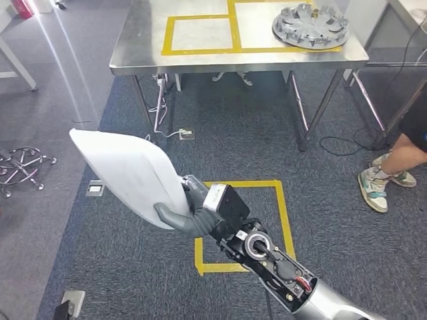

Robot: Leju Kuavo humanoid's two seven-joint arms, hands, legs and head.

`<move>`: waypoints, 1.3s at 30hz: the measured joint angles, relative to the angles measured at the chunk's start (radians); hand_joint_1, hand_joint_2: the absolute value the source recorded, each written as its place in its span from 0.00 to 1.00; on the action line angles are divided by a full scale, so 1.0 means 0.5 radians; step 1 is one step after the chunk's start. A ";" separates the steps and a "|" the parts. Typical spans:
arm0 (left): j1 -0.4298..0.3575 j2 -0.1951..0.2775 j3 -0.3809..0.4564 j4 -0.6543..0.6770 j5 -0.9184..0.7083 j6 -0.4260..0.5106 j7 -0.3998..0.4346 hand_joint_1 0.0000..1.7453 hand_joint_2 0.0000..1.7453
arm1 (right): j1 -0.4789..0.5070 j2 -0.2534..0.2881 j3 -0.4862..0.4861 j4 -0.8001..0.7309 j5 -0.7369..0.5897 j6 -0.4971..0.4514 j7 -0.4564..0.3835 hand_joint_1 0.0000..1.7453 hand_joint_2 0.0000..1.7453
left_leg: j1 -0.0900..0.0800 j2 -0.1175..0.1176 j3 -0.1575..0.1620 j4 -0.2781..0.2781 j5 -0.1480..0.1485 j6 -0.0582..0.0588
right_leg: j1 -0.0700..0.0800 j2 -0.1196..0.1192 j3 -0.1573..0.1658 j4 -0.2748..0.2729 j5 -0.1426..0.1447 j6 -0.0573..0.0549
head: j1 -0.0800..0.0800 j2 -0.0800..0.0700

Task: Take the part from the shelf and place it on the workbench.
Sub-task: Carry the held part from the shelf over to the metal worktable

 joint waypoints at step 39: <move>0.013 0.005 0.013 0.001 -0.024 -0.002 0.001 0.00 1.00 | 0.010 0.000 0.003 -0.002 0.019 -0.036 0.017 0.98 1.00 | 0.007 -0.041 -0.238 0.289 0.030 -0.022 | 0.005 0.024 0.041 -0.004 -0.028 -0.034 | -0.096 0.000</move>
